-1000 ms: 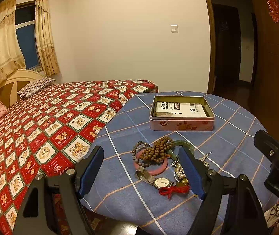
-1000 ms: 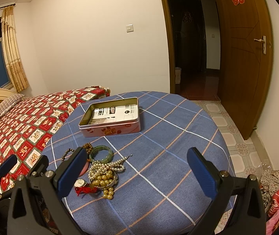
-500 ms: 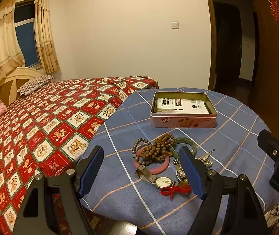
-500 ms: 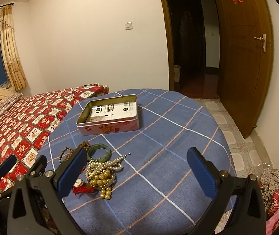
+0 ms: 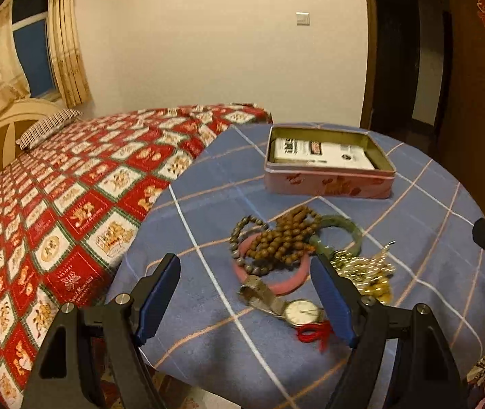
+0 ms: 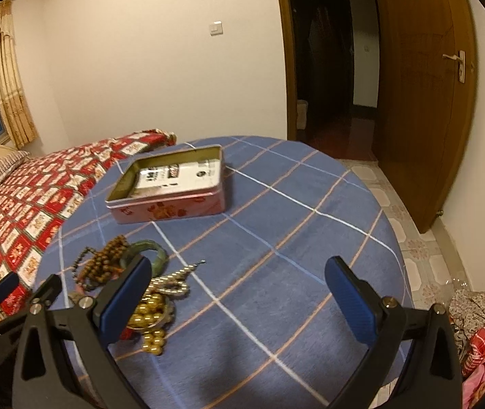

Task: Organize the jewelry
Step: 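Grasp the brown bead strand with the left gripper while the right gripper grasps the green jade bangle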

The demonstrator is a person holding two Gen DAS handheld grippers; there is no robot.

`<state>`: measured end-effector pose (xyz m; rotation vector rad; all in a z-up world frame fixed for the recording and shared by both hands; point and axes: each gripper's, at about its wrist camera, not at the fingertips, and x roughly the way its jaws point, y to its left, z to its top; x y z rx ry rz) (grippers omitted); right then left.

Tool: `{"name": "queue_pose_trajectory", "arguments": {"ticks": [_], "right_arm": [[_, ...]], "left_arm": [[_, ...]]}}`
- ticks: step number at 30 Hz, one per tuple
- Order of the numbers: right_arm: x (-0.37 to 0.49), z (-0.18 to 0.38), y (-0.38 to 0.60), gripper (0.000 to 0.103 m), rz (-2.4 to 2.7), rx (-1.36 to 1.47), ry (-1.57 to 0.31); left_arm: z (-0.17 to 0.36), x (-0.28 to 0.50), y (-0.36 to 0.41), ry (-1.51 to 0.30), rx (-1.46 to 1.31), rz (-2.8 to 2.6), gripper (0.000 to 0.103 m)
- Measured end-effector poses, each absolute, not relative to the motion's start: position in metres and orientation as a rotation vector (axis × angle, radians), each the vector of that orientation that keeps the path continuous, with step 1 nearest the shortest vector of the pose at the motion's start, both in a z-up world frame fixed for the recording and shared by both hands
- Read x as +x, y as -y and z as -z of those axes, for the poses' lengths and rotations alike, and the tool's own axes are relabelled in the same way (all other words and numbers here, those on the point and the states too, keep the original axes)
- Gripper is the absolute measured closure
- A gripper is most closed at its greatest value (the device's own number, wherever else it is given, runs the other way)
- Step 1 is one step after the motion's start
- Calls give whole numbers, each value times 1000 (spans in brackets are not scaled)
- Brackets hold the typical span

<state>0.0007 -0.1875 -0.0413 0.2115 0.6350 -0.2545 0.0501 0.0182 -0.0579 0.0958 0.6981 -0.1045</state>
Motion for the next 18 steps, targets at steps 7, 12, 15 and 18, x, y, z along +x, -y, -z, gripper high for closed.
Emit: {"name": "queue_pose_trajectory", "arguments": {"ticks": [7,12,15,18], "right_arm": [[20,64,199,32,182,257,-724],[30,73,201,32,177,268,-761],[35,76,205,32,174,278,-772],[38,78,208,32,175,285,-778]], "left_arm": [[72,75,-24,-746,48,218,24],[74,102,-13,-782,27,314,51],[79,120,-1,-804,38,341,52],[90,136,10,-848,70,352,52]]}}
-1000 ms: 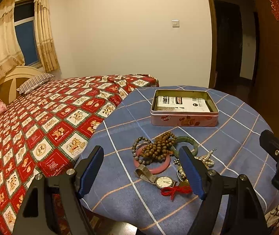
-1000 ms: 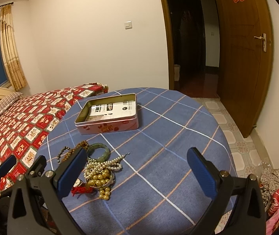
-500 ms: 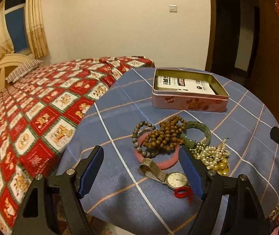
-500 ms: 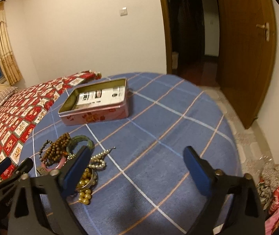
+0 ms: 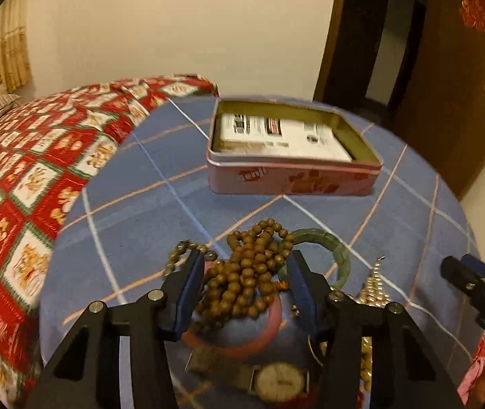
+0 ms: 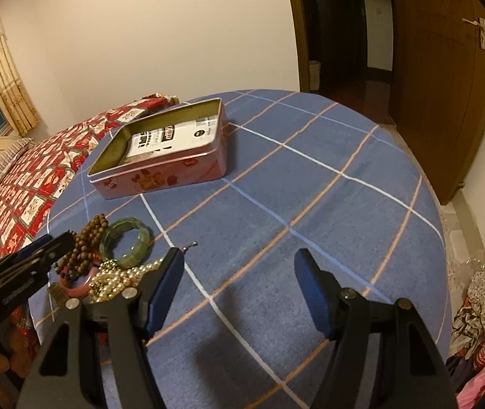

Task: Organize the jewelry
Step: 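Grasp the brown bead strand with the left gripper while the right gripper grasps the green jade bangle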

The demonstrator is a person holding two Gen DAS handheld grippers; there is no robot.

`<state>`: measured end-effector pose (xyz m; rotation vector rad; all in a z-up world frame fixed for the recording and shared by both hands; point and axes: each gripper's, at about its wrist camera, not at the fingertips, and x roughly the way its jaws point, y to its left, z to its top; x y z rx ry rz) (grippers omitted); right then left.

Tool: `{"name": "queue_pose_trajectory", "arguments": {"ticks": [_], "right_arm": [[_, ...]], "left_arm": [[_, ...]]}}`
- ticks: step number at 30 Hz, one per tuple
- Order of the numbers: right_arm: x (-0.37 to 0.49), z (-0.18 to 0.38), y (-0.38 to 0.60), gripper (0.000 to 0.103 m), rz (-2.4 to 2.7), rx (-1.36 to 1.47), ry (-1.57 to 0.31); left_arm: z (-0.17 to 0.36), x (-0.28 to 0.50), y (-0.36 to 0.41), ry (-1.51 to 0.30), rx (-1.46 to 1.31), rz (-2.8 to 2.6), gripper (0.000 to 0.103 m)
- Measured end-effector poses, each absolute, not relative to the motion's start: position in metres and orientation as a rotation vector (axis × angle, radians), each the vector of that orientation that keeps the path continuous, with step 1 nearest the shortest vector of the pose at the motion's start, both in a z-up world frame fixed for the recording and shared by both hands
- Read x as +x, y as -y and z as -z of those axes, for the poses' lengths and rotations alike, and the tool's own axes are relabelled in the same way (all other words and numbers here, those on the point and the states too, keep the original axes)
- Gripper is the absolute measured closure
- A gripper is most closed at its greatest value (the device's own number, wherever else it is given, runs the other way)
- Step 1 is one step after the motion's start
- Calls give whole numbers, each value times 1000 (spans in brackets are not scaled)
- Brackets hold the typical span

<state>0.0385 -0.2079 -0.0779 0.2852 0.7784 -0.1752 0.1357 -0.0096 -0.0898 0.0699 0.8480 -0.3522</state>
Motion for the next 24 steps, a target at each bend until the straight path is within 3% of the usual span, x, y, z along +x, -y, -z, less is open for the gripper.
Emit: {"name": "queue_pose_trajectory", "arguments": {"ticks": [6,8,14,19,24], "right_arm": [[46,82,213,32,153,300,-794],[48,83,213,32,148,305,-797],[55,88,214,34,124,321,-808],[67,87,212,57,67,318,-829],[93,83,198,60,-55,311,-852]], "left_arm": [[108,149,19,-896,146,330,53],[108,149,20,-890,153,349,71],[101,151,14,-867,88,379,82],[72,145,4,-774,-2,419,82],[35,135,-8,-680,-51,442,82]]}}
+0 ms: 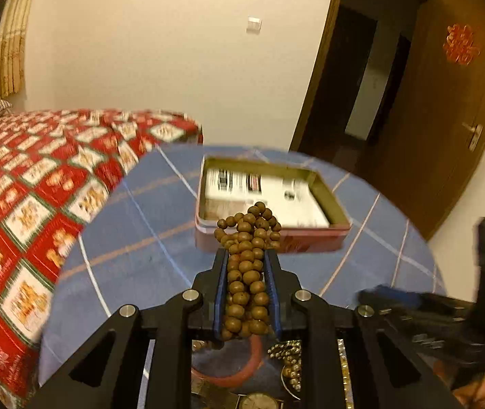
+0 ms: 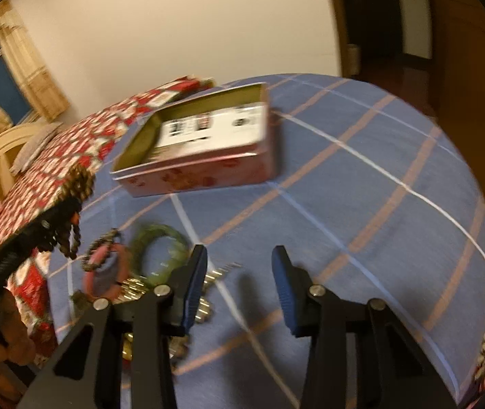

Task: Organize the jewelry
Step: 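Grasp the brown bead strand with the left gripper while the right gripper grasps the green jade bangle, then carry the bead strand and jade bangle into the pink tin and release both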

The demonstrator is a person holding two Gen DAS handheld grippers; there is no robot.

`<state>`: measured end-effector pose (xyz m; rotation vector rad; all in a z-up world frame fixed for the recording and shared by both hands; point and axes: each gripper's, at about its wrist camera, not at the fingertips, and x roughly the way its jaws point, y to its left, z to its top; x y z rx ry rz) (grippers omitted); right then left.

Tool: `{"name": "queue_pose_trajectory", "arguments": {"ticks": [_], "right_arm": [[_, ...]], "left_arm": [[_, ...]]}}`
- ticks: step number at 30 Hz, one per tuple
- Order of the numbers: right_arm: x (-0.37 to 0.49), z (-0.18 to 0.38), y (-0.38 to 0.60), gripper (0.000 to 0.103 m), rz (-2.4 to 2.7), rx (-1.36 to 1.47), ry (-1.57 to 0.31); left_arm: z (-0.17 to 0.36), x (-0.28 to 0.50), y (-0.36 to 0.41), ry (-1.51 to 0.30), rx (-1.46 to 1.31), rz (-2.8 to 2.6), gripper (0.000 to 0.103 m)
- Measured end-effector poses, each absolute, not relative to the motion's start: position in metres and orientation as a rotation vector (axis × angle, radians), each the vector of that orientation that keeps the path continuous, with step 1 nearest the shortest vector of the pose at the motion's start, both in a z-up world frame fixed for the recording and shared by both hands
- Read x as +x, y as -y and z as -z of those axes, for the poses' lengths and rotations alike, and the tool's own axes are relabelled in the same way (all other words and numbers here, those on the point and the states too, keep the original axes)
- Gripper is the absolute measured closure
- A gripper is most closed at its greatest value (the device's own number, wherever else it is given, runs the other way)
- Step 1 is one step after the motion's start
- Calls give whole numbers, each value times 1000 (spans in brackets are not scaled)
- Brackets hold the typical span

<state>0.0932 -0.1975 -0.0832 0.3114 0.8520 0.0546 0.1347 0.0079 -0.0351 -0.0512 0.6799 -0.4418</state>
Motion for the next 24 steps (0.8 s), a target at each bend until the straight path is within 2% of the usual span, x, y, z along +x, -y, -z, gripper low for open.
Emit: {"name": "queue_pose_trajectory", "arguments": {"ticks": [9,12,13,14,15,20,24], "right_arm": [[142,105,141,59,-162,162,-967],[144,109,132,67,-126,77,-971],[144,110,131,75,-119,57,-977],[145,110,131,88,-116,47,-974],[145,111,133,91,-110,43,-974],[146,106,148,92,-134,101,-968],[141,80,163,92,-146,190,-900]], "left_arm": [[29,132,-37,-659,-71,365,82],[35,136,-42,-672,-76,351,82],[37,137,-43,-675,-76,349,82],[39,139,-43,-677,-73,348,82],[39,139,-42,-678,-71,347,82],[45,146,-40,-685,-87,351,82],[42,156,-36,-671,-104,364,82]]}}
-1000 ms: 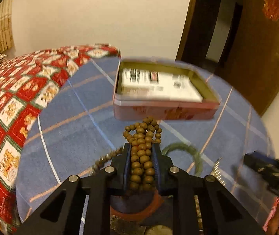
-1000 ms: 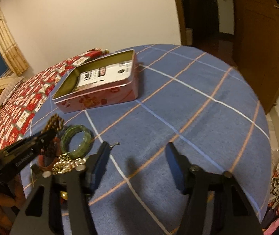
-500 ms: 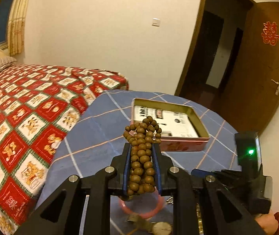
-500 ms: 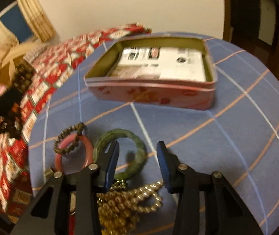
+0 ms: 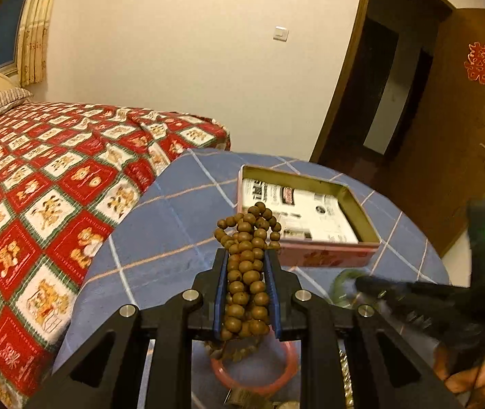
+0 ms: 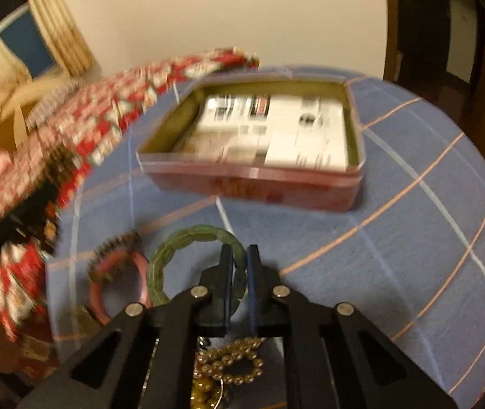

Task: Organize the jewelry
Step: 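Carry the bead strand and jade bangle into the pink tin and release both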

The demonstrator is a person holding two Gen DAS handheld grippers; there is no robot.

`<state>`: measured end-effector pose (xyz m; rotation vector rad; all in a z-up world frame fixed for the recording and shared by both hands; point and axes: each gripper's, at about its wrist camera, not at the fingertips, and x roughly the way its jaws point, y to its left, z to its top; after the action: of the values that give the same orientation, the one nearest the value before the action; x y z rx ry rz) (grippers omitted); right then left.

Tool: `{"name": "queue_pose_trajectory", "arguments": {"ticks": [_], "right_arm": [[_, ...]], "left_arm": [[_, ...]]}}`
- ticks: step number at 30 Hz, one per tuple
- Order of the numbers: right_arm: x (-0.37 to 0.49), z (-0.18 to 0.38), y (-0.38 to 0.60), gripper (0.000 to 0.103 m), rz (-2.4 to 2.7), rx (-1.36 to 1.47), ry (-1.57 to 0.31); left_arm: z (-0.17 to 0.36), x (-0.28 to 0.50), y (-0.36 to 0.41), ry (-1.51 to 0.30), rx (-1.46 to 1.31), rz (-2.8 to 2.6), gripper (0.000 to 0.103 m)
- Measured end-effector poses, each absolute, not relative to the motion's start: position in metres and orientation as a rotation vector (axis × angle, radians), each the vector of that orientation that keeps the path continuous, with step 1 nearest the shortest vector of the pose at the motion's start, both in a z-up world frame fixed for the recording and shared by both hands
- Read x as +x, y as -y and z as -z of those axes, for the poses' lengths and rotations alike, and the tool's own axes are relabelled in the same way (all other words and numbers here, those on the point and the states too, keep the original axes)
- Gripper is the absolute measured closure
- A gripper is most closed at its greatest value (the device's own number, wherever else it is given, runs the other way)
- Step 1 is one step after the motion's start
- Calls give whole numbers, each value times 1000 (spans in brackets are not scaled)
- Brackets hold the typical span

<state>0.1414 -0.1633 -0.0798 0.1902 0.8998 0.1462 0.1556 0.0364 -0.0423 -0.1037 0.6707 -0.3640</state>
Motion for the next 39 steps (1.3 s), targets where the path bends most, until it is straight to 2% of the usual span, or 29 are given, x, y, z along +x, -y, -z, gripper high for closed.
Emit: {"name": "queue_pose_trajectory", "arguments": {"ticks": [5,11,23,30,39], "right_arm": [[151,45,190,92,-88,235,-786],[183,38,217,92,-3,286,-742],[222,60,219,92,34,235,-723],[230,75,217,92,35,201,-749],[233,80,217,91,24,198,-754]], "left_arm": [[35,176,-21,-645,-100,391,82],[37,207,4,-644,-87,429,82],[71,269,51,-741,-51,467,82],[92,281,62,-793,-16,449,82],[95,281,74,-768,63,424,82]]}}
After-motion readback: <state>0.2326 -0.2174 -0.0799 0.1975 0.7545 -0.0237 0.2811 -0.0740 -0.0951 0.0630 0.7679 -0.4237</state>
